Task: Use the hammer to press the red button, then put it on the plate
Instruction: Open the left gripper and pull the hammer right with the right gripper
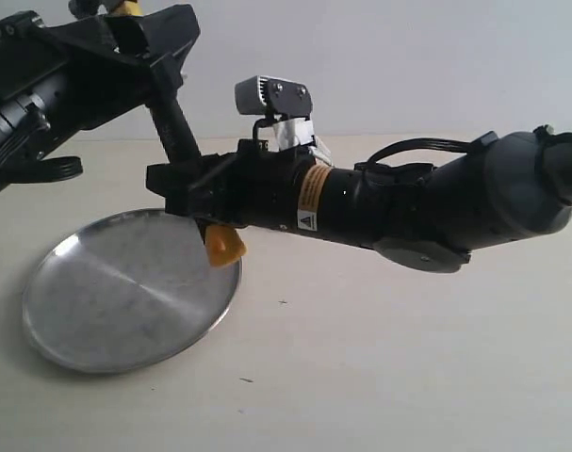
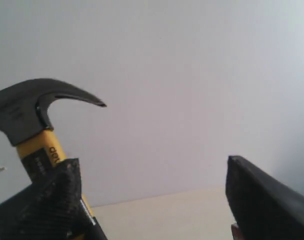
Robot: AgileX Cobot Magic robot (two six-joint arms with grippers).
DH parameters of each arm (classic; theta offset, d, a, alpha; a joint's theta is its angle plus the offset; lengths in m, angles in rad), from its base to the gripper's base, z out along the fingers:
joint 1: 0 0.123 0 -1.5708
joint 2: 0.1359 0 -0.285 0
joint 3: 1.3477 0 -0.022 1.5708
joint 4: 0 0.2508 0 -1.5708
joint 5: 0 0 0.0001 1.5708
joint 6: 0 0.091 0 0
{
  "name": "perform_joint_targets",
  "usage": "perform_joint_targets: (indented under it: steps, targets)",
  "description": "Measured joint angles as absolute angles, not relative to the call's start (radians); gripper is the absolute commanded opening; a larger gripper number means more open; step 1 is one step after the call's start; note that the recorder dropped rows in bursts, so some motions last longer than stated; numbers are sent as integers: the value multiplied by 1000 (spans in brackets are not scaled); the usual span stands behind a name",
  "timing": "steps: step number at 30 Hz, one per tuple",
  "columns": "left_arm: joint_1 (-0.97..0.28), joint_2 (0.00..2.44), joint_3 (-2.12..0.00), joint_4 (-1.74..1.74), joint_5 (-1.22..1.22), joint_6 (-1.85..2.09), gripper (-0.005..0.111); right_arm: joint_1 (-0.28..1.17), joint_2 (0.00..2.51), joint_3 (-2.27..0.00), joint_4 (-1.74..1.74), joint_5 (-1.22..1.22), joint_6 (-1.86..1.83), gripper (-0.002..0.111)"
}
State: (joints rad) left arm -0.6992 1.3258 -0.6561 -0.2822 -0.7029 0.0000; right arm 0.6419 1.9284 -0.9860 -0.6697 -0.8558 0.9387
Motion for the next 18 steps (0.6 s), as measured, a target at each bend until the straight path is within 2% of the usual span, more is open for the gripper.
perform_joint_targets:
  steps: [15, 18]
  targets:
    - [-699, 1321, -656, -280, -707, 48, 77, 642, 1935, -983, -314, -872, 841, 0]
    - [-699, 1301, -656, -280, -707, 98, 77, 642, 1922, -983, -252, -797, 738, 0]
